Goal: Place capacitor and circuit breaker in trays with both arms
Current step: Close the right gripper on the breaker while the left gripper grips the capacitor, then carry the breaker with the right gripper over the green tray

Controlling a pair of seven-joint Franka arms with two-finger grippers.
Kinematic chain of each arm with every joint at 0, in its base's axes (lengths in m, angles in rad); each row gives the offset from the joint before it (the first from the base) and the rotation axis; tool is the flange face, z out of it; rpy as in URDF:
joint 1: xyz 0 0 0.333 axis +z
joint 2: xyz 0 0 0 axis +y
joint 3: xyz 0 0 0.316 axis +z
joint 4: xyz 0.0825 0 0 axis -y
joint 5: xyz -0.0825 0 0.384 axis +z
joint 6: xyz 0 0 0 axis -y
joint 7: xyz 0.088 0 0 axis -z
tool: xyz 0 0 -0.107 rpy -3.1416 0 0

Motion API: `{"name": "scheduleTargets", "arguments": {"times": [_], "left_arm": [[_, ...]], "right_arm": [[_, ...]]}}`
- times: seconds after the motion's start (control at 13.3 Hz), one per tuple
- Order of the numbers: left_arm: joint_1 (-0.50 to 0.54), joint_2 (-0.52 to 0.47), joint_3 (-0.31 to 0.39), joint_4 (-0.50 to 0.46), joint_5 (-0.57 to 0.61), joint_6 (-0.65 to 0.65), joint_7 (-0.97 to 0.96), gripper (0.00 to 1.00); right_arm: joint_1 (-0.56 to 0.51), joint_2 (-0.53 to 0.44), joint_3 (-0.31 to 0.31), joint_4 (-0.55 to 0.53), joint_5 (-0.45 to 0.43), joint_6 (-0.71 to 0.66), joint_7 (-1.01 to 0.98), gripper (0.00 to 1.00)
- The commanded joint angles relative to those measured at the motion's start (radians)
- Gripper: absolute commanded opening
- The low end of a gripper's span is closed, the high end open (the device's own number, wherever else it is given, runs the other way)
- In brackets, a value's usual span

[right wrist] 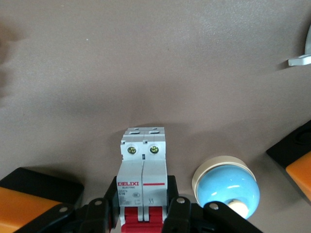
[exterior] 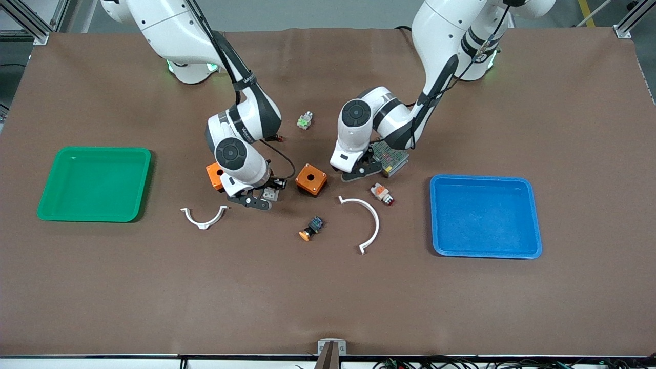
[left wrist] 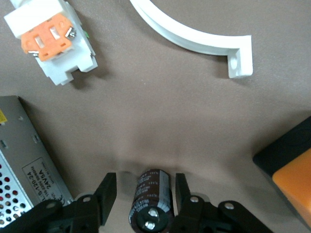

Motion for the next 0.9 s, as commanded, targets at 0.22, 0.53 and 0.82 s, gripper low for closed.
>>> {"name": "scheduleTargets", "arguments": {"times": [0.22,0.53,0.82], "left_arm": [[-0.015,0.001,-0.001,-0.003,0.003,0.023,-0.028,0.52],[-0.014,0.001,-0.001,-0.003,0.005,0.024,-0.022,0.34],[0.005,-0.017,0.002,0.019,0.01,0.017,-0.013,0.0]], "right_arm": [[-0.154,-0.136,-0.001,0.122,0.025,-0.396,-0.161,0.2],[-0.416,-0.219,-0.011,0.222,-0.025,-0.673,-0.483,0.21],[-0.657,-0.215,-0.011,0.217,-0.171,-0.675,-0.793,0.21]]}}
